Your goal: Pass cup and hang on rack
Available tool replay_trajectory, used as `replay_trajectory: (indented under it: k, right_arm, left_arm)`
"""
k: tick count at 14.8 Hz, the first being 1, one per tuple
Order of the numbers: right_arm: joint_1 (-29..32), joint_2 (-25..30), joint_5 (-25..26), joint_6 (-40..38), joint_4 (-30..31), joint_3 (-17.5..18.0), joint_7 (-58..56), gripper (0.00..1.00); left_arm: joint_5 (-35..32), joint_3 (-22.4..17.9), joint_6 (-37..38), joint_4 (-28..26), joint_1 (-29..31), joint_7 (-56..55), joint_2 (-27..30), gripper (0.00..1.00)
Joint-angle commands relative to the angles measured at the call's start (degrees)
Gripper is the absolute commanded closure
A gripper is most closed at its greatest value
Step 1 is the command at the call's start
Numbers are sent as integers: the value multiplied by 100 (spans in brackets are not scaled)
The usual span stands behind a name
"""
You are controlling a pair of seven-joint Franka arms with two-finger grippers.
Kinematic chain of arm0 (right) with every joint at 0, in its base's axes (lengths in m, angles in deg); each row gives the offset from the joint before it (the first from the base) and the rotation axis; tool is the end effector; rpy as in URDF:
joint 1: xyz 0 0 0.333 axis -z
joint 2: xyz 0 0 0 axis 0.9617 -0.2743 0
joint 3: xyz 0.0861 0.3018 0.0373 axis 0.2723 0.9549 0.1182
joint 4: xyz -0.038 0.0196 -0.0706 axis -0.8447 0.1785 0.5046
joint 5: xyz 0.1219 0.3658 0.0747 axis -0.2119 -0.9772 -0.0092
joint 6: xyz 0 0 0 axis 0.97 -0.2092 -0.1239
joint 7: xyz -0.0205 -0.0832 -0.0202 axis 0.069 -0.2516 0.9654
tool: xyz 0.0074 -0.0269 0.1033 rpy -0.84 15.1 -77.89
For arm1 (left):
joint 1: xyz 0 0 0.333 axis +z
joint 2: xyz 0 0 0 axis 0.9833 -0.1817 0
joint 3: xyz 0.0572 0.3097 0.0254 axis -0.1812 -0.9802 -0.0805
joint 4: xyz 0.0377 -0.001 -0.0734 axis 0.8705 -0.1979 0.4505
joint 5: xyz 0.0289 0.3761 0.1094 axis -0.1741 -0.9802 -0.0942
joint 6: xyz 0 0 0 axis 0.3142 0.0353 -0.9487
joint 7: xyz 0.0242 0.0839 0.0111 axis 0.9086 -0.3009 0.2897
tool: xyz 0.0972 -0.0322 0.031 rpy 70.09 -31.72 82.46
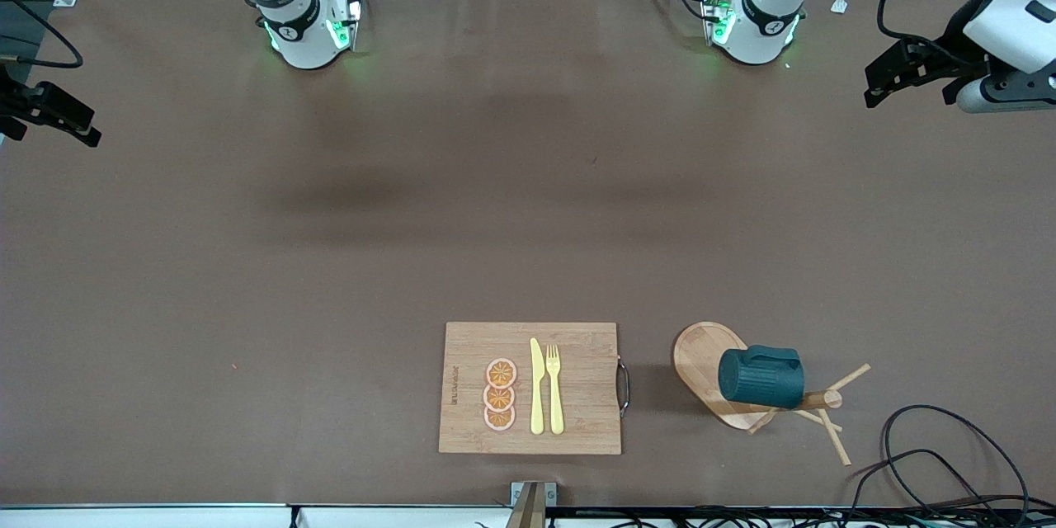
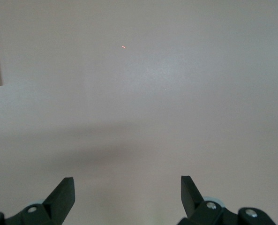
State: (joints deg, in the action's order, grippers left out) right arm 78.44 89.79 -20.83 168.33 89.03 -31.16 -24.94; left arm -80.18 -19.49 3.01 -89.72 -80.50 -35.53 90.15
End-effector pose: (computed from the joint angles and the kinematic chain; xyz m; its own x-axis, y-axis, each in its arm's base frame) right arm 0.5178 -0.0498 0.6362 0.9955 -0.0908 0.0258 -0.0918 -0.9950 0.0397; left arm 0.5052 -0.0786 0.6641 0.9980 0.0253 -0.0583 0.0247 -0.9996 -0.0111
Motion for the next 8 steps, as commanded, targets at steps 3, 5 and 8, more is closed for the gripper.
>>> replay_trajectory:
  k: [3,5,8]
  right_arm:
    - [-22,-42,-78,-127,-128,-9,-28,0]
    - [-48,-42,-156,-144,-181,8,-11,0]
    - [-285,-42,-236,-231,-400,0,16,0]
  left_arm:
    - [67,-52,-69,-195,62,155,156,0]
    - [24,-52,-16,-151,71,94,130,0]
    - [6,-52,2,-151,71,163,130,0]
